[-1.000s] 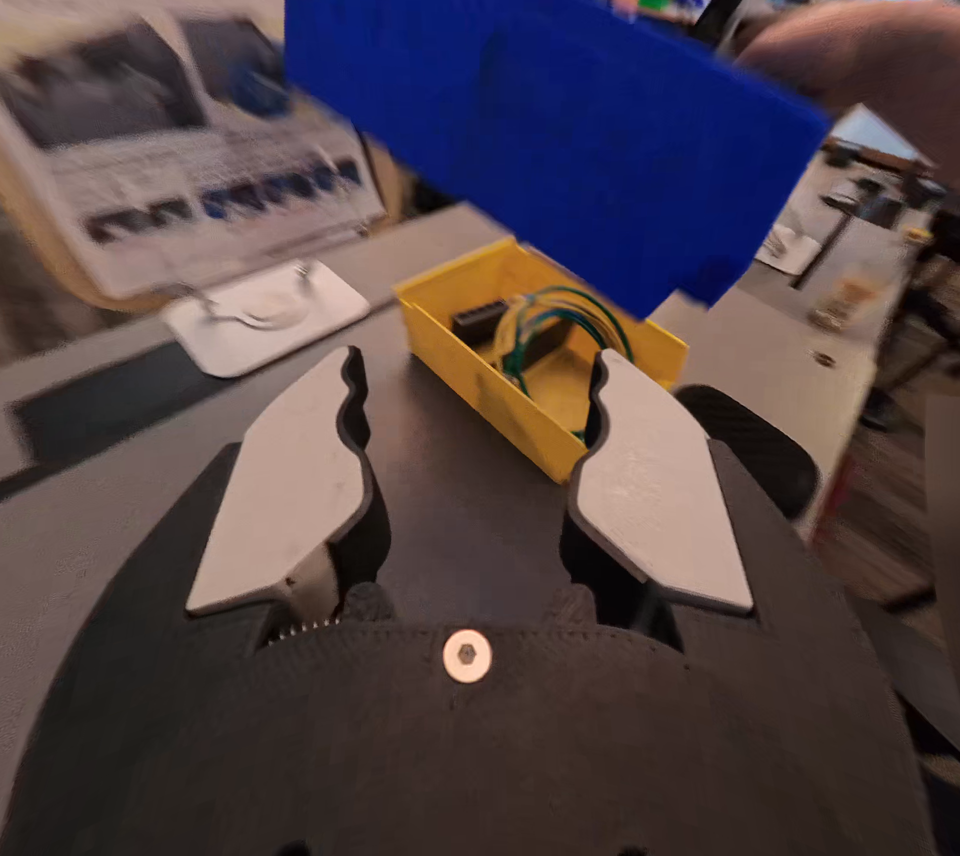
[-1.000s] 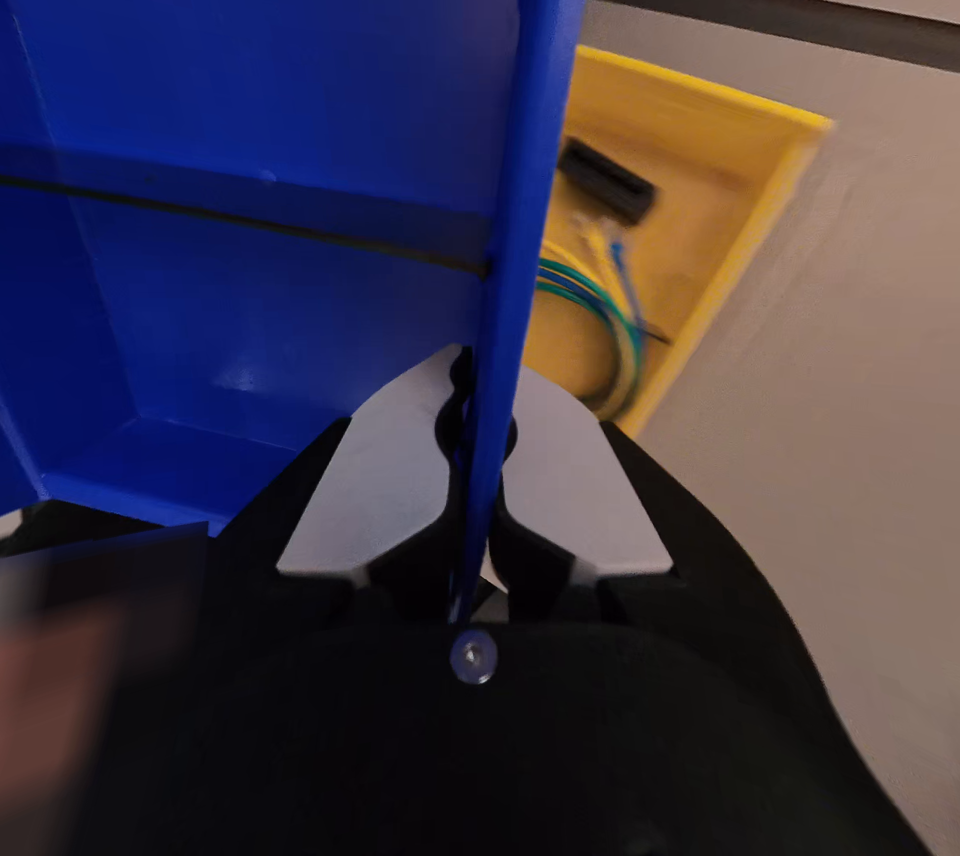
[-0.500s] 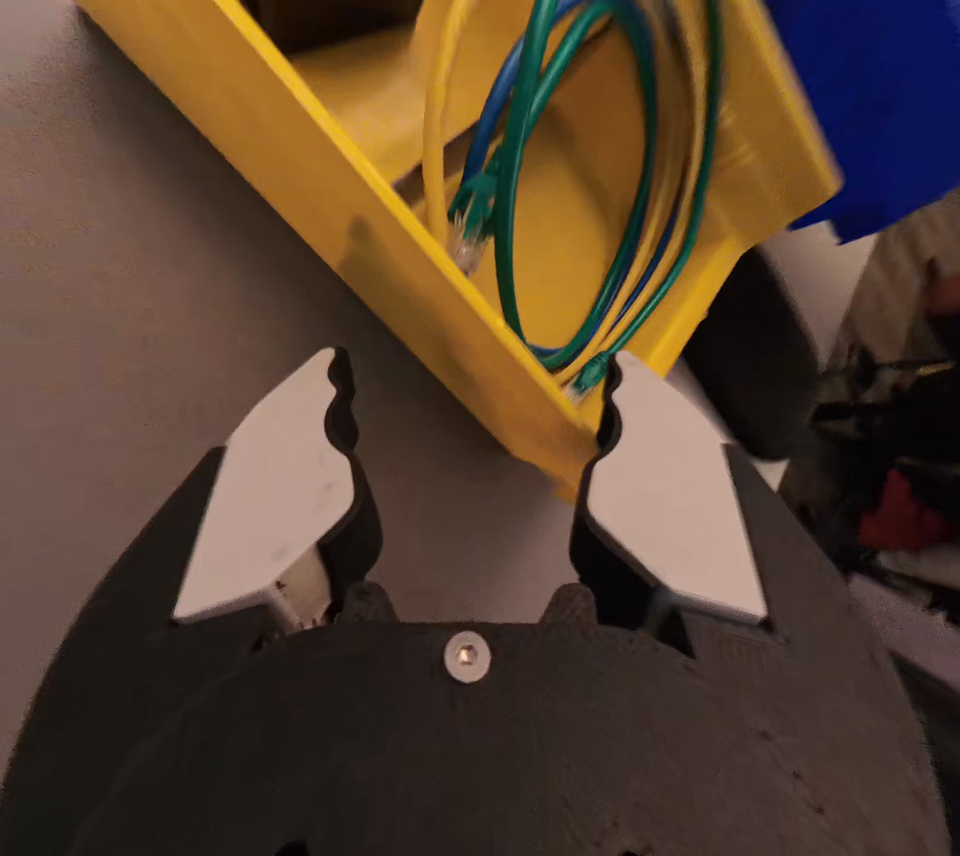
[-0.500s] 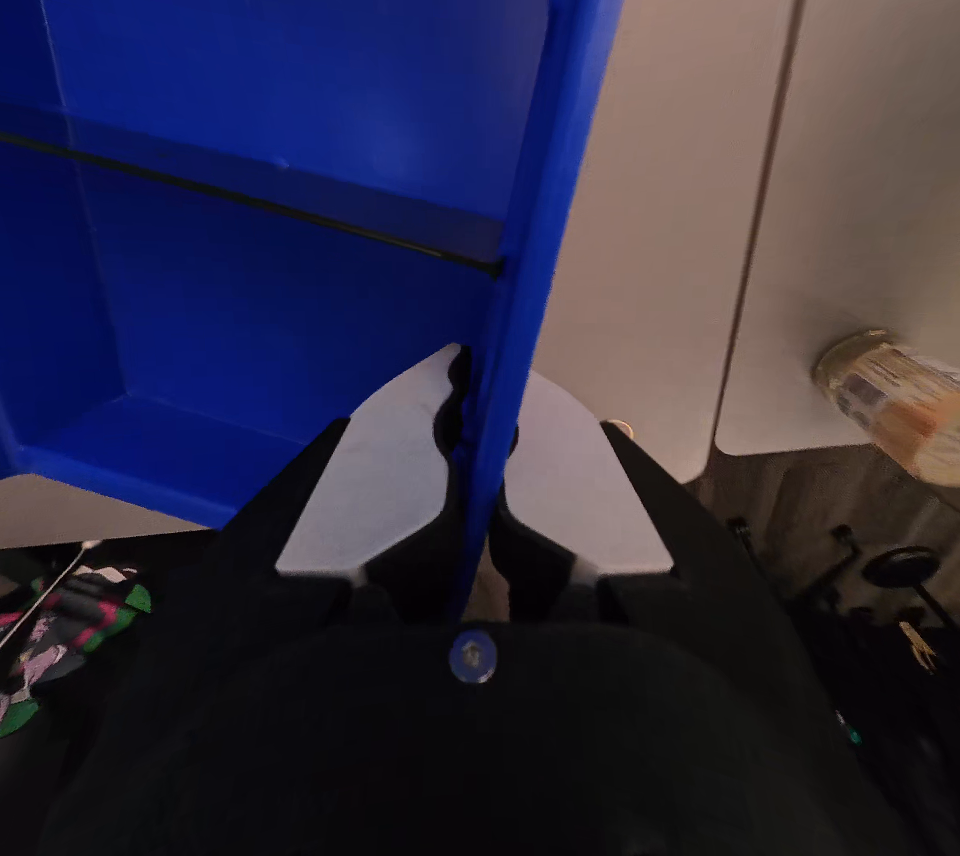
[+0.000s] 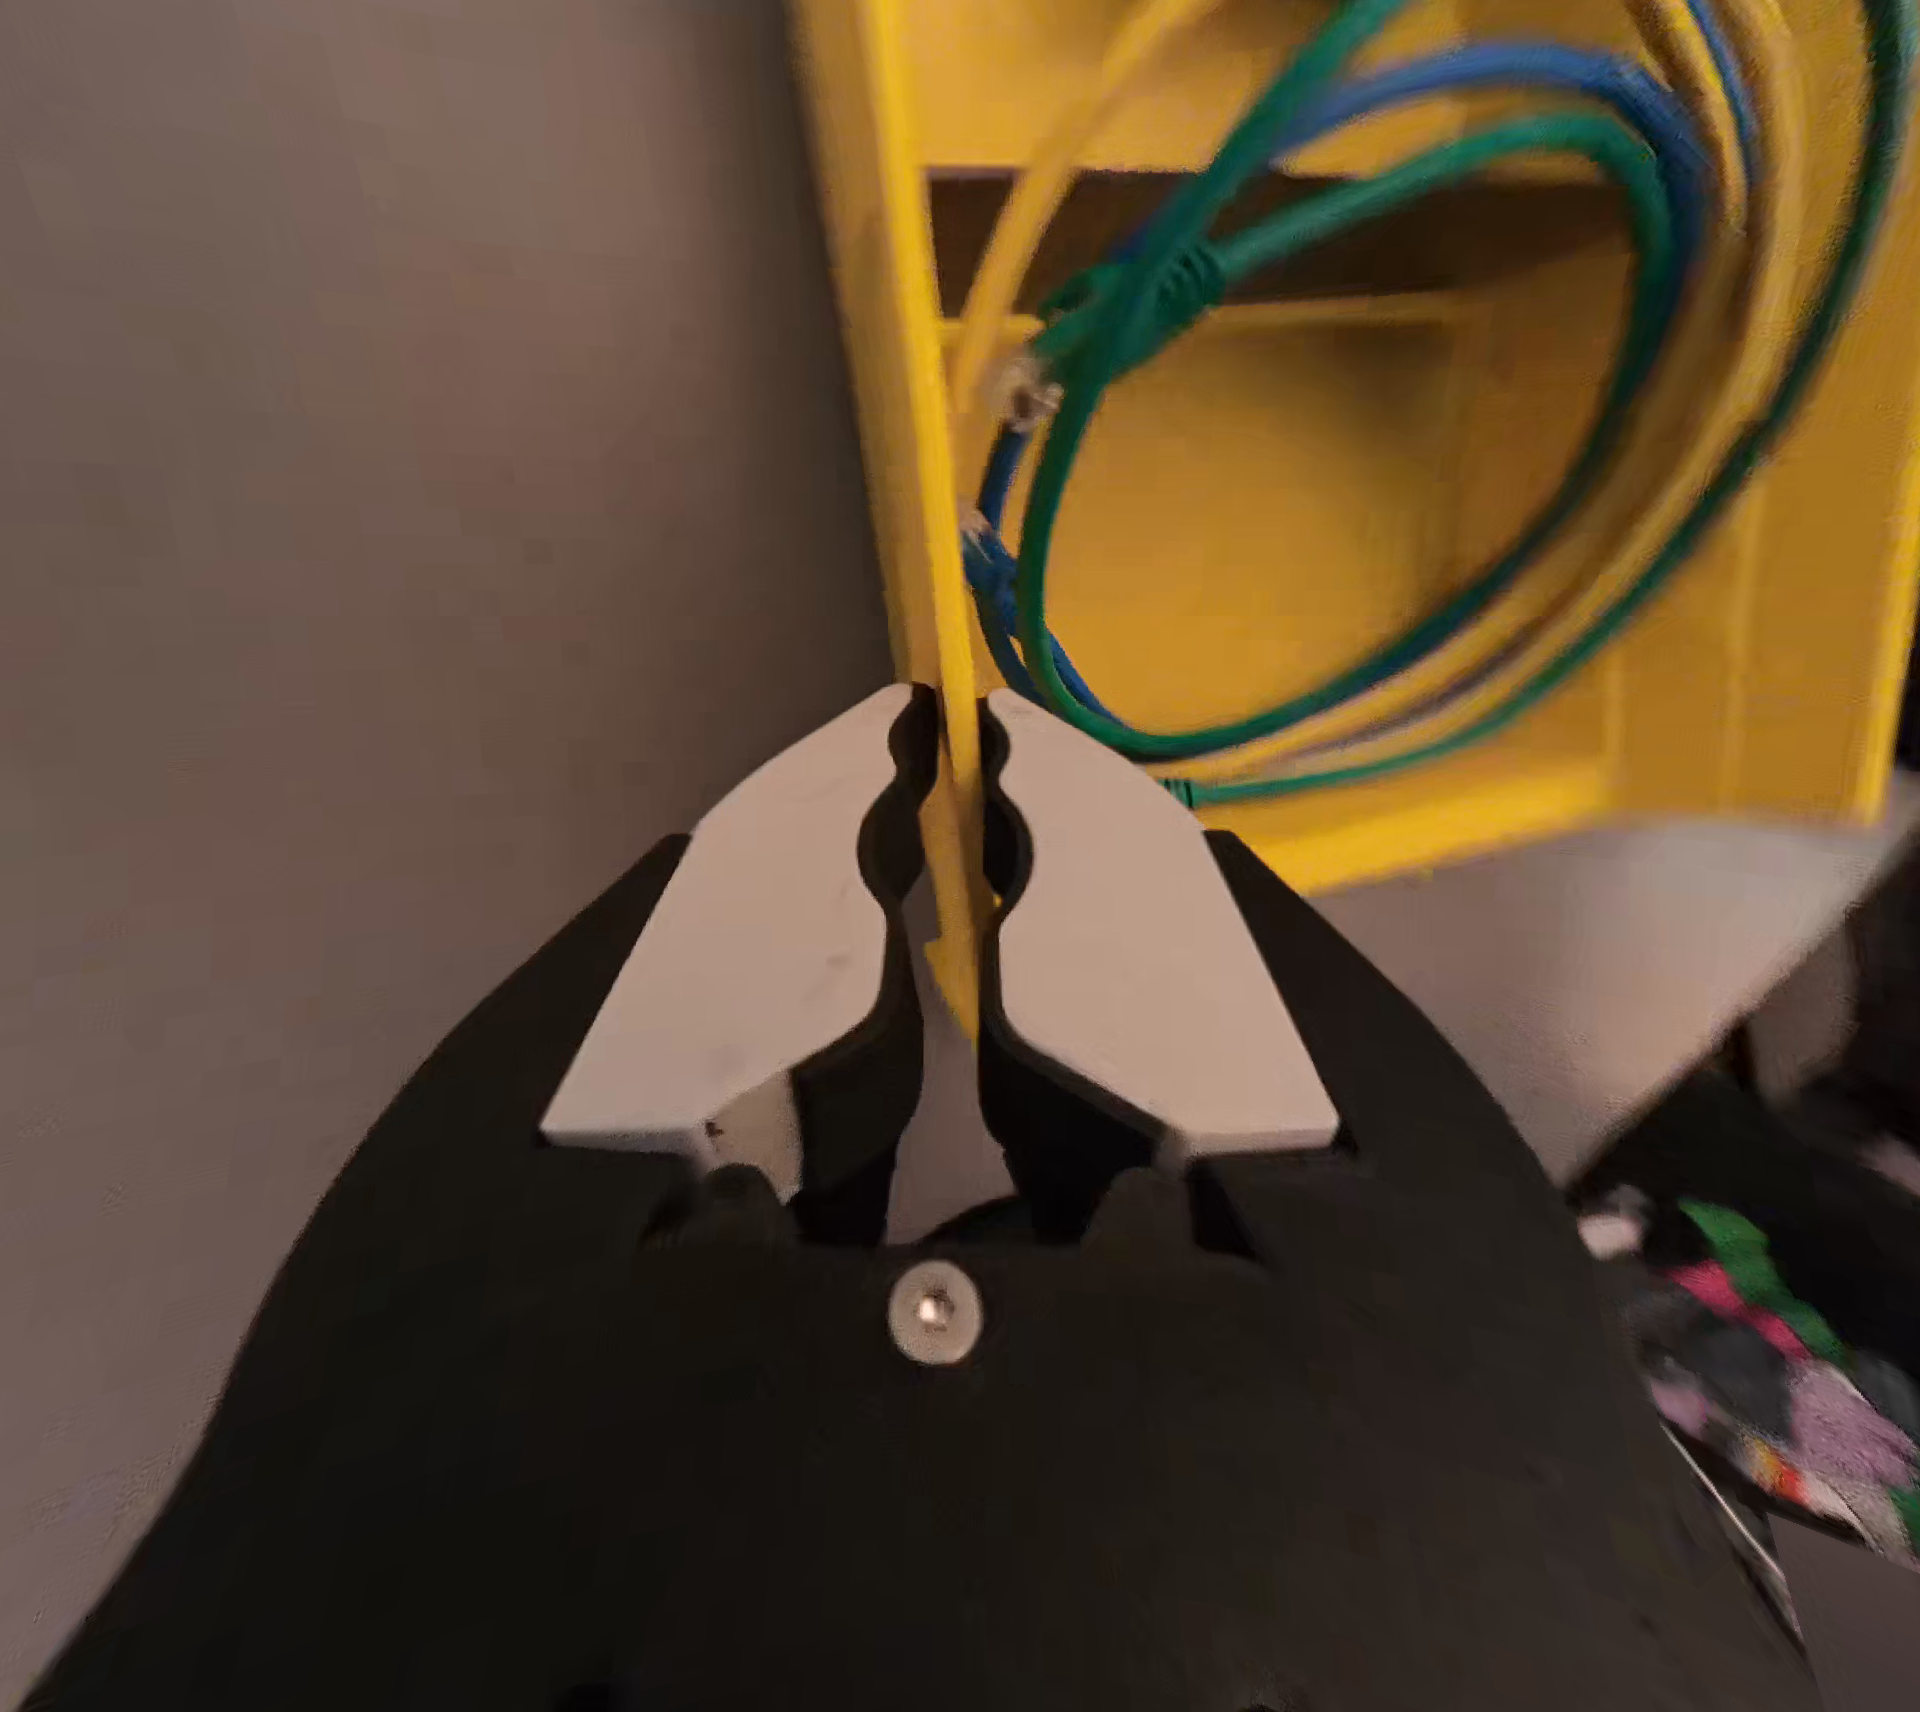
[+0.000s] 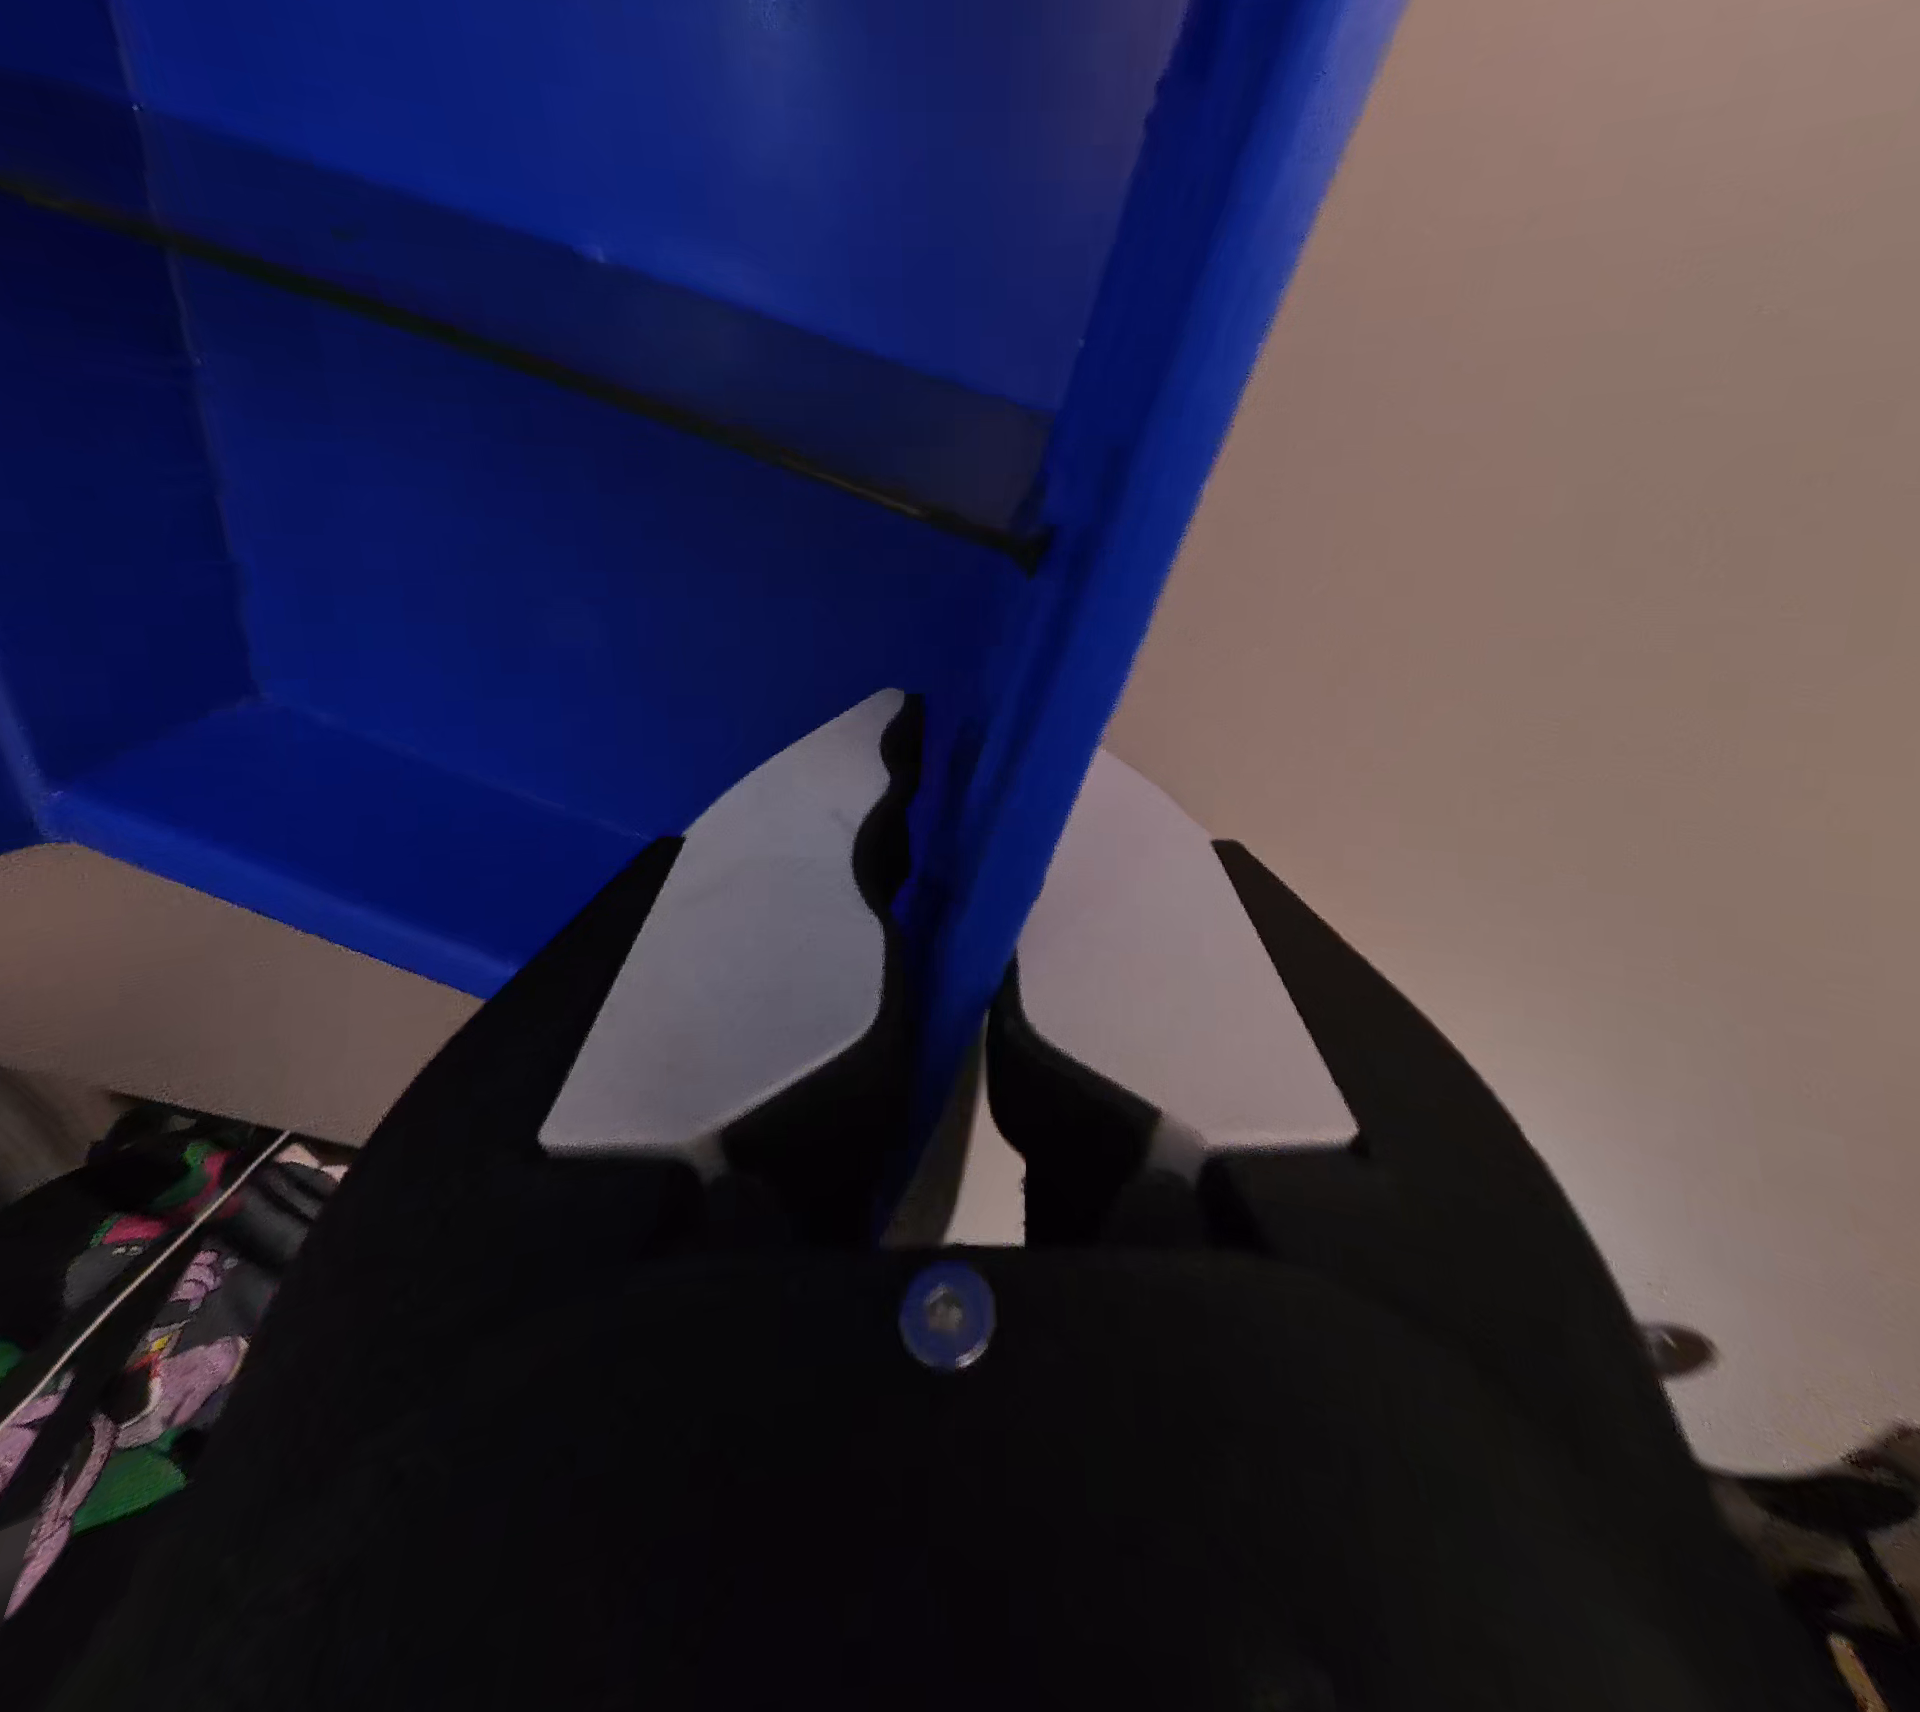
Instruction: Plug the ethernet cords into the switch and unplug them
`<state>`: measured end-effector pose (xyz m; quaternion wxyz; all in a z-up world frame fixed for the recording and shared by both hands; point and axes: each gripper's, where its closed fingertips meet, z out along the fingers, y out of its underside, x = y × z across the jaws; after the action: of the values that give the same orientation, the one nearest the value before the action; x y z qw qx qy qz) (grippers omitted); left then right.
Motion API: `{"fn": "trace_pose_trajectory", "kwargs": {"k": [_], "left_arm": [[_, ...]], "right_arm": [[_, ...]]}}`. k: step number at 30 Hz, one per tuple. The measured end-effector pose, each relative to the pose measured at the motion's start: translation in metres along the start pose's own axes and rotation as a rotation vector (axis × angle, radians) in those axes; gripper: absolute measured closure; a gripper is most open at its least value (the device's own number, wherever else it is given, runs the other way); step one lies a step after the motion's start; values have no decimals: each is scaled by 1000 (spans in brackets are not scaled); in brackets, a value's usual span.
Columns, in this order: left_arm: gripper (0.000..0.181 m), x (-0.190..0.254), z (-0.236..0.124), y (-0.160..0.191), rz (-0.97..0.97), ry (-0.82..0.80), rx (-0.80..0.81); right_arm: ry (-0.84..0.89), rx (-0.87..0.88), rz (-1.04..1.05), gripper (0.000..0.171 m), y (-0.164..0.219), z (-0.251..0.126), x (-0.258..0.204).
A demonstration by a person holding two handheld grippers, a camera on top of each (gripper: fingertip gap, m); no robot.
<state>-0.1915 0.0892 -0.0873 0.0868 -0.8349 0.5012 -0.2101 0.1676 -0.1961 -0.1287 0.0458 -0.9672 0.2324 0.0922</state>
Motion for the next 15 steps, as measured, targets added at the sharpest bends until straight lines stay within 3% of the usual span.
{"fn": "trace_pose_trajectory", "kwargs": {"k": [2, 6, 10, 15], "left_arm": [[176, -47, -19, 11, -109, -65, 44], [174, -105, -54, 51, -279, -44, 90], [174, -146, -84, 93, -414, -91, 130], [174, -165, -107, 135, -479, -96, 139]], "right_arm": [[-5, -1, -29, 162, -4, 13, -20], [11, -1, -69, 164, -12, 17, -32], [17, -7, -4, 163, -15, 11, -4], [39, 5, 98, 164, -6, 0, 51]]}}
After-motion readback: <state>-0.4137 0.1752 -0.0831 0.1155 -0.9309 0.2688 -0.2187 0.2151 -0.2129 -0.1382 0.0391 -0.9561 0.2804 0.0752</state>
